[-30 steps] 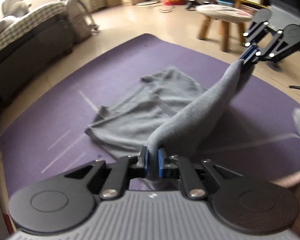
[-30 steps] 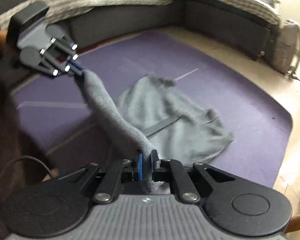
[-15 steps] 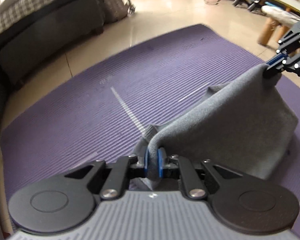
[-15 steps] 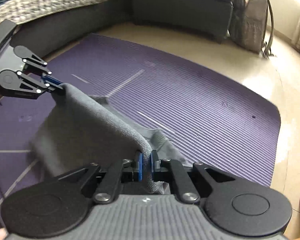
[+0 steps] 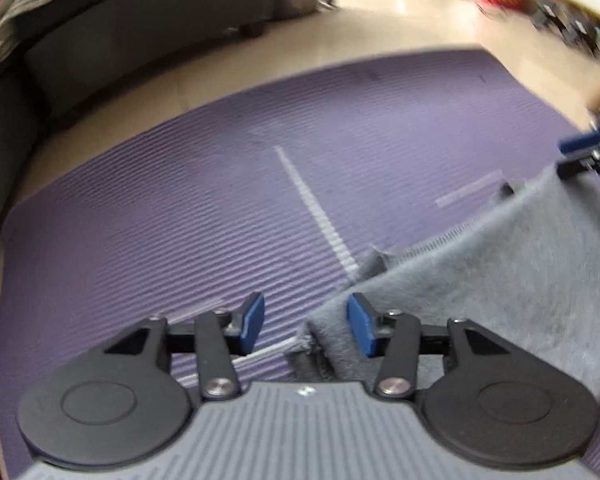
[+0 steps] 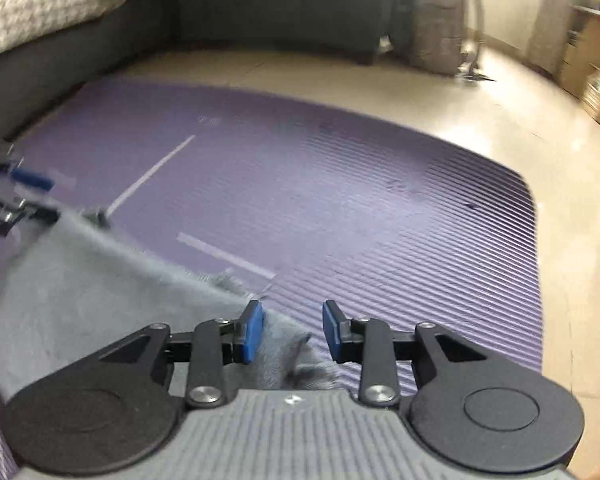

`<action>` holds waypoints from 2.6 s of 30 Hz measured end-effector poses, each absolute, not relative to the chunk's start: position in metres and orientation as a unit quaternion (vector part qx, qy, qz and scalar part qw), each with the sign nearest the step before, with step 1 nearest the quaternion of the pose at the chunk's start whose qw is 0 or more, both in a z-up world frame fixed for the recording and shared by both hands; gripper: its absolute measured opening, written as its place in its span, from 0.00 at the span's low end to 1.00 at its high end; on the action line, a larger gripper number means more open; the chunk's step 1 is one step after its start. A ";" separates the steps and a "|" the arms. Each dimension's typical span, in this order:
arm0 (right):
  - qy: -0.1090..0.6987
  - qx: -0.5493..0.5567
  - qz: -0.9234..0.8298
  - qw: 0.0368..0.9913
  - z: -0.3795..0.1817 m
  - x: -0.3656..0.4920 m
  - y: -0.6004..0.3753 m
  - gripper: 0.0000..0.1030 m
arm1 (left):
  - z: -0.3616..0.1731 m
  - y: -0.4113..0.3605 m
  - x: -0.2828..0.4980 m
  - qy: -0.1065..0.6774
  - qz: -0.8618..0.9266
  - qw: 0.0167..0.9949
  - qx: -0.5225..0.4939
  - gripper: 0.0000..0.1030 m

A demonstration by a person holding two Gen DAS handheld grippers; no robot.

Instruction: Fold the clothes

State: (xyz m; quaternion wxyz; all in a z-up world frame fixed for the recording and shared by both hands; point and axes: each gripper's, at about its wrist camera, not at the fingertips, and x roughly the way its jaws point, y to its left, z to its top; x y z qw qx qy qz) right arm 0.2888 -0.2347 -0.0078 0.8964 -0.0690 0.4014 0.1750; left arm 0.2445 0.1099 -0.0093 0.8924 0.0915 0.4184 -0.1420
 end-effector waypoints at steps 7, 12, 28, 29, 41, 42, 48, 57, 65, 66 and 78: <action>0.407 0.002 0.185 0.895 -0.005 0.264 -0.263 0.32 | -0.003 0.157 0.220 0.430 -0.120 0.890 -0.087 0.48; 0.399 0.054 0.191 0.895 -0.026 0.259 -0.271 0.32 | -0.024 0.163 0.213 0.426 -0.111 0.887 -0.137 0.49; 0.287 0.118 0.201 0.929 -0.052 0.243 -0.260 0.07 | -0.037 0.123 0.199 0.324 -0.150 0.927 -0.116 0.04; 0.279 0.111 0.199 0.933 -0.049 0.242 -0.259 0.07 | -0.036 0.121 0.198 0.311 -0.150 0.932 -0.109 0.04; 0.266 0.064 0.130 0.953 -0.041 0.237 -0.243 0.37 | -0.021 0.097 0.192 0.288 -0.101 0.950 -0.065 0.38; 0.259 0.064 0.132 0.955 -0.037 0.236 -0.240 0.37 | -0.014 0.093 0.190 0.278 -0.114 0.951 -0.073 0.38; 0.264 0.054 0.197 0.943 -0.037 0.229 -0.196 0.37 | -0.029 0.057 0.183 0.291 -0.180 0.937 -0.062 0.37; 0.272 0.061 0.146 0.949 -0.076 0.233 -0.214 0.37 | -0.067 0.083 0.184 0.291 -0.126 0.946 -0.064 0.40; 0.295 0.079 0.103 0.947 -0.077 0.231 -0.239 0.38 | -0.056 0.084 0.175 0.291 -0.108 0.948 -0.076 0.45; 0.295 0.074 0.103 0.947 -0.070 0.229 -0.237 0.39 | -0.045 0.085 0.174 0.300 -0.102 0.946 -0.076 0.51; 0.334 0.042 0.085 0.938 0.045 0.180 -0.219 0.66 | 0.051 0.067 0.132 0.378 -0.029 0.923 -0.069 1.00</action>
